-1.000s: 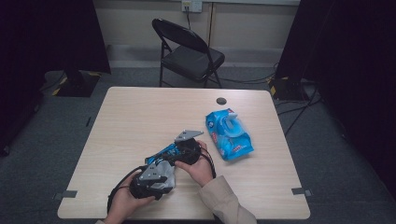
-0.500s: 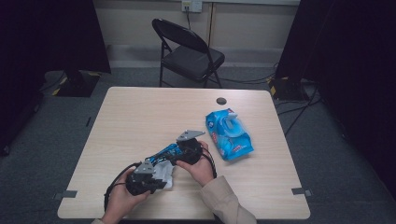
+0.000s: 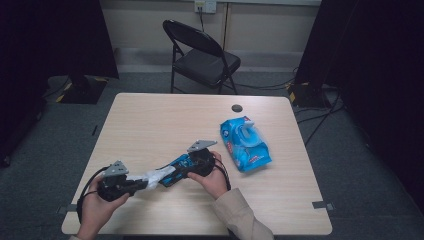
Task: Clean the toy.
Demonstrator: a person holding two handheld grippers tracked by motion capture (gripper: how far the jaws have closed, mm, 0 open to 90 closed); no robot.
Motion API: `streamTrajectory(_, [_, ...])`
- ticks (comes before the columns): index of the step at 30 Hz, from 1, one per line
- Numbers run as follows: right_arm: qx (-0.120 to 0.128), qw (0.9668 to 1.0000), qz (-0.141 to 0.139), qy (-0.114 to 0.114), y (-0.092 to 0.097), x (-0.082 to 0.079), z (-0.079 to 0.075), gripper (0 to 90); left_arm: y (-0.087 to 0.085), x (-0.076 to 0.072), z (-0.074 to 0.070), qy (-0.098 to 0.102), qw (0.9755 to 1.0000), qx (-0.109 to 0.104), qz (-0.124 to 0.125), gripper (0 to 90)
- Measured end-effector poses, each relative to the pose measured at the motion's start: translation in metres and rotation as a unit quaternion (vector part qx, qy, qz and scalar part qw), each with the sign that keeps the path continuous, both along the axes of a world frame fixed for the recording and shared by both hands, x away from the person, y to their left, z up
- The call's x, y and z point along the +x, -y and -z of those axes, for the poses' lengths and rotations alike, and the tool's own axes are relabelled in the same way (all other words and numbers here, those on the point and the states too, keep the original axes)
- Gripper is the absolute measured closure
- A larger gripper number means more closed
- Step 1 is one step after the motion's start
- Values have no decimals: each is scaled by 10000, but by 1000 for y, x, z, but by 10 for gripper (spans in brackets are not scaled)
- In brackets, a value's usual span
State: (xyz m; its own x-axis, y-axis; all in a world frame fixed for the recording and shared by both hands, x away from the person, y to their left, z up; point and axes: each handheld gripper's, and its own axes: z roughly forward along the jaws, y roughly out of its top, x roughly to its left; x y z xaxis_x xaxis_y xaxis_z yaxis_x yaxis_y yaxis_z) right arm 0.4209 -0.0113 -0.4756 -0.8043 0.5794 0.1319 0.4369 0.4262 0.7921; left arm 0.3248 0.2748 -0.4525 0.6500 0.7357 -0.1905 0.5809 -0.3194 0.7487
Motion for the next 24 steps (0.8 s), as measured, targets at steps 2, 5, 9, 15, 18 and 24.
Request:
streamTrajectory(2, [-20,10000,-29,13,-4,0,1,255,-5,2,1,25,9999,-28,-144,863])
streamTrajectory(5, [-44,9999,-96,40,-9,0,2,242,-10,5,6,-14,9995,57,-312,862])
streamTrajectory(9, [-124,9998,-153,35,-15,1,6,229,-7,7,15,-187,9997,54,-178,859])
streamTrajectory(15, [-239,9991,-330,134,-21,-1,14,138,5,13,27,-329,9993,169,-22,847])
streamTrajectory(18, [-237,9990,-347,127,-22,0,15,111,8,14,29,-311,9994,170,26,838])
streamTrajectory(24, [-363,9985,-377,172,-26,0,18,46,15,16,37,-363,9991,184,67,794])
